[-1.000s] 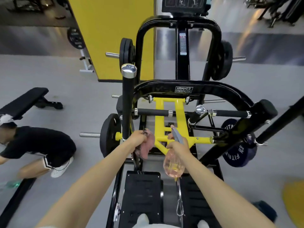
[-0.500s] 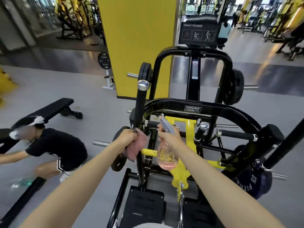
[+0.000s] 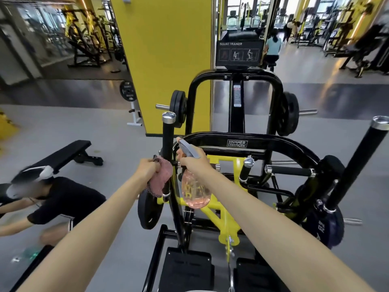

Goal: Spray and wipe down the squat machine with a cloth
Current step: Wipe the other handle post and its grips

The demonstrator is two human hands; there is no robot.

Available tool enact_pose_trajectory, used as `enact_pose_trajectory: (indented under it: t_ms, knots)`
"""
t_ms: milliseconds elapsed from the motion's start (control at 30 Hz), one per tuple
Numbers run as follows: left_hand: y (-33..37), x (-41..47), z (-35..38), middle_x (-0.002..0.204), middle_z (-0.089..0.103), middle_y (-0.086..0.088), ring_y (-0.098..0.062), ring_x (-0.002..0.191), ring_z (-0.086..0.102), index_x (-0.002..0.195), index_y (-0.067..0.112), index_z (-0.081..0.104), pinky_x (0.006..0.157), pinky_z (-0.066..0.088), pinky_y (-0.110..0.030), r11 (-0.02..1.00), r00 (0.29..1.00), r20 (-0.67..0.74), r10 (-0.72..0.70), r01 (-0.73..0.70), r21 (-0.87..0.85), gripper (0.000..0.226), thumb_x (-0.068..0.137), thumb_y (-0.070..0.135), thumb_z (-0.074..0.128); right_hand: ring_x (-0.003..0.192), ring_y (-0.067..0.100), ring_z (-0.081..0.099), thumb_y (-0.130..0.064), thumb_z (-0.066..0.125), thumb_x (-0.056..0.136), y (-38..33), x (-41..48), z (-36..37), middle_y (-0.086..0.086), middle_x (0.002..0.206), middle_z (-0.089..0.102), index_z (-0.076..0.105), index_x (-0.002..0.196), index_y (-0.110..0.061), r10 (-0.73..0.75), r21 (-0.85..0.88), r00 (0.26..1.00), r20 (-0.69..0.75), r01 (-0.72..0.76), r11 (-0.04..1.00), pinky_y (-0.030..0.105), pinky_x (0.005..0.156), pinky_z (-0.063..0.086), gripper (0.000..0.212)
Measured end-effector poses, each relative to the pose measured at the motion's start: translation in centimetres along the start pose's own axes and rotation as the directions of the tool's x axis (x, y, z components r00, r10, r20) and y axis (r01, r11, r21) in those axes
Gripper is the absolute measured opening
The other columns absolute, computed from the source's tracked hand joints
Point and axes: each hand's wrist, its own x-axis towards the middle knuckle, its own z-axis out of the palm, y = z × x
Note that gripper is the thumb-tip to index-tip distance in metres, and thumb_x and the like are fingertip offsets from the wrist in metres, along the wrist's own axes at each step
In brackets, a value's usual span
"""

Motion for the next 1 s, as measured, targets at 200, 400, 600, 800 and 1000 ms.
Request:
enact_pose_trajectory:
  t_ms: [200,400,600,800,1000]
  knots:
    - [-0.7,0.7,-2.0,0.06,0.046,-0.01,-0.021,0.051,0.043,0.063,0.007,0.046,0.05,0.033,-0.024,0.997,0.997,0.083,-0.005,-0.001,0.074,0.023,0.079,-0.009,0.045,0.086,0.017,0.059,-0.005,0.055,0.083,-0.6,-0.1,1.8,0.002,0.093,0.067,0.064,0.091,-0.021,-0.036,-0.028,0.994,-0.105,0.034,0.999,0.034,0.077,0.048,0.02]
    - [-0.9,1.2,-3.4,0.062,0.047,-0.01,-0.022,0.052,0.046,0.064,0.009,0.046,0.05,0.035,-0.024,0.986,0.987,0.159,0.011,-0.037,0.161,0.02,0.077,-0.006,0.048,0.071,0.018,0.052,-0.005,0.054,0.08,-1.1,0.6,2.7,-0.001,0.076,0.058,0.06,0.078,-0.023,-0.036,0.005,0.981,-0.189,0.037,0.999,0.032,0.066,0.042,0.019]
    - [-0.4,2.2,-4.1,0.068,0.048,-0.011,-0.021,0.057,0.047,0.067,0.009,0.047,0.054,0.035,-0.026,0.985,0.977,0.209,0.033,-0.067,0.162,0.017,0.078,-0.004,0.048,0.069,0.02,0.053,-0.001,0.055,0.077,-1.2,1.1,3.5,0.001,0.071,0.055,0.059,0.077,-0.018,-0.012,0.012,0.974,-0.226,0.015,1.0,0.033,0.064,0.045,0.018]
    - [-0.7,2.6,-4.6,0.064,0.045,-0.009,-0.019,0.055,0.044,0.064,0.012,0.042,0.052,0.033,-0.025,0.985,0.969,0.243,0.037,-0.076,0.153,0.023,0.077,-0.006,0.047,0.069,0.019,0.052,0.001,0.057,0.078,-0.7,1.2,4.2,0.0,0.071,0.053,0.06,0.081,-0.014,-0.034,-0.017,0.966,-0.256,0.031,0.999,0.032,0.066,0.045,0.015]
    - [-2.3,3.1,-5.3,0.059,0.042,-0.008,-0.02,0.052,0.041,0.062,0.01,0.04,0.05,0.03,-0.025,0.986,0.977,0.213,0.016,-0.05,0.156,0.026,0.077,-0.01,0.044,0.072,0.019,0.052,-0.009,0.058,0.085,2.8,1.7,5.8,-0.003,0.072,0.051,0.055,0.079,-0.027,0.032,-0.077,0.965,-0.259,-0.054,0.996,0.032,0.066,0.042,0.02]
